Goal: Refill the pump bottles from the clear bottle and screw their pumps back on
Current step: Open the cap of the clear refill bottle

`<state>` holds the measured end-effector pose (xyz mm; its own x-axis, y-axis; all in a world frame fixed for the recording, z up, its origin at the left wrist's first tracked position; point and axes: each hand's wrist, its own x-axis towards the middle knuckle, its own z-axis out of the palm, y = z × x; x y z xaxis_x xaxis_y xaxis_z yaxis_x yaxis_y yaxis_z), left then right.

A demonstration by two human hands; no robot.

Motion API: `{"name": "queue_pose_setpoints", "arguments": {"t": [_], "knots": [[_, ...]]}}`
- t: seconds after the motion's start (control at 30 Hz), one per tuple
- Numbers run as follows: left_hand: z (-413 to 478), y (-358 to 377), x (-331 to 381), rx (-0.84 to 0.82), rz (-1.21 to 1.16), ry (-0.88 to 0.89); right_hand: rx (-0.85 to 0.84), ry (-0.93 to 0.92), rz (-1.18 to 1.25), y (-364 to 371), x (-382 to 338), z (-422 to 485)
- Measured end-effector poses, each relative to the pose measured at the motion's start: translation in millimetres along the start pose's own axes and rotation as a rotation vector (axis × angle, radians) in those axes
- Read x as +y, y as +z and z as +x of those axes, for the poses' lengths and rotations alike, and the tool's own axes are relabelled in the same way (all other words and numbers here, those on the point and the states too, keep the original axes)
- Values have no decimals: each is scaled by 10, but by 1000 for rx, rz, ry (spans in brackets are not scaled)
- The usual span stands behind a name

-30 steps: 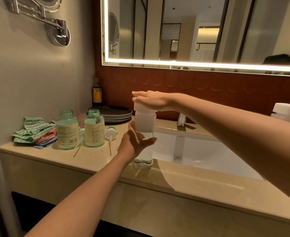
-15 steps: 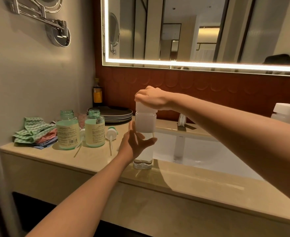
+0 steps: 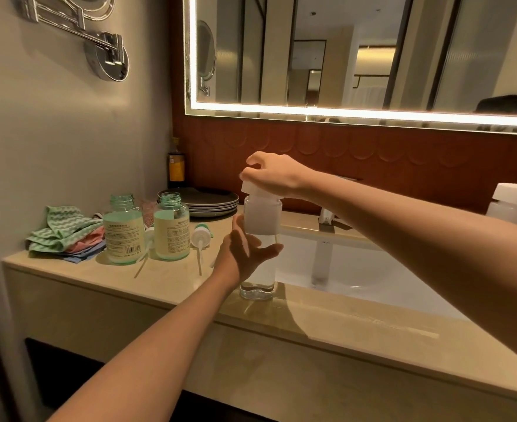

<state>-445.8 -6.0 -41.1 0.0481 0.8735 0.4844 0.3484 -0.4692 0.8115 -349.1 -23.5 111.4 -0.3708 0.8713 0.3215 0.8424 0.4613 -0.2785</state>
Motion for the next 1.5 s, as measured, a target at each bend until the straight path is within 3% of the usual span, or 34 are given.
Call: {"name": "queue_pose_setpoints", "arguments": {"t": [0.17,0.23,0.37,0.5,0.7,0.9,0.97,1.17,1.23,1.4,1.5], "knots": [[4,15,3,17,8,-5,104,96,-301,16,35,11],[1,13,8,31,28,0,139,52,-385,39,50,0],[-5,7,-5,27,24,20,5,-46,-201,1,57,-17],[9,9,-22,12,-25,32,-94,-28,-21,-6,14,-4],[14,26,-48,26,-19,14,23,102,-336,27,46,-23],[8,8,-51,15,15,36,-213,0,23,-31,-30,31],[16,7,-44,0,-12,25,-150,-16,-10,-43,-42,49],[27,22,-25,24,-7,0,81,38,-484,23,10,24],[20,21,-23,33,20,3,49,-12,-441,31,29,27],[-5,6,-17,16,37,35,-144,-62,-10,-11,-31,15],[3,11,-18,16,-17,-13,-34,12,-165,8,-68,17]]}}
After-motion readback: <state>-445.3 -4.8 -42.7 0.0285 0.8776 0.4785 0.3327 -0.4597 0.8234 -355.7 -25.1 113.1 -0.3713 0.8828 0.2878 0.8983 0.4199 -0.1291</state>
